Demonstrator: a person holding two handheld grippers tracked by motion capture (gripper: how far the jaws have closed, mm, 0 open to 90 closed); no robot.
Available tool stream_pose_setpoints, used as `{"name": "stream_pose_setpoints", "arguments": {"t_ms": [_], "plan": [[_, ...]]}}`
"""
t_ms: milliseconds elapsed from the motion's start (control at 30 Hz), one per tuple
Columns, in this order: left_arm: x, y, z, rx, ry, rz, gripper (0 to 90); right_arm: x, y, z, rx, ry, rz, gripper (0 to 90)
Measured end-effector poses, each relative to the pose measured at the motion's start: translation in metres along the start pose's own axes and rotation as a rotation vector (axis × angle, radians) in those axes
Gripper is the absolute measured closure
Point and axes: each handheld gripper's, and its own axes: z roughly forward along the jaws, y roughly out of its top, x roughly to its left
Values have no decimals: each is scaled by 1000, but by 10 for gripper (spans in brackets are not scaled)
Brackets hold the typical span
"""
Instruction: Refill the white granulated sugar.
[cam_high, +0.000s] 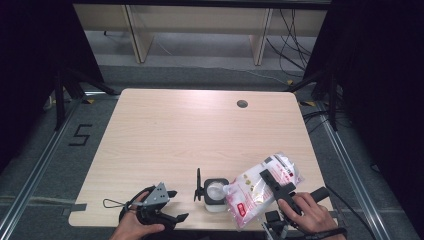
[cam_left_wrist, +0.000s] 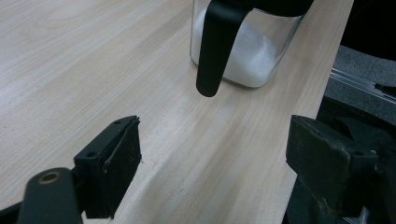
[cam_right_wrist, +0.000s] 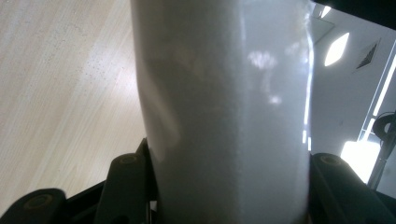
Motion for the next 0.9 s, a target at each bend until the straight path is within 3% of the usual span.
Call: {"name": "stream_pose_setpoints", "arguments": {"t_ms": [67, 500, 567, 633, 900], "plan": [[1, 0, 0, 5, 2, 5, 175, 1, 0, 1, -6, -19, 0, 518], [0, 0, 0, 1, -3, -1, 175, 1, 0, 0, -9, -11, 6, 519], [0, 0, 0, -1, 0, -1, 175, 1, 0, -1, 12, 9, 15, 519], [1, 0, -1, 8, -1, 7, 175, 3, 0, 0, 0, -8, 20, 519], [0, 0, 0, 0, -1, 0, 175, 3, 0, 0, -2, -3, 20, 520]]}}
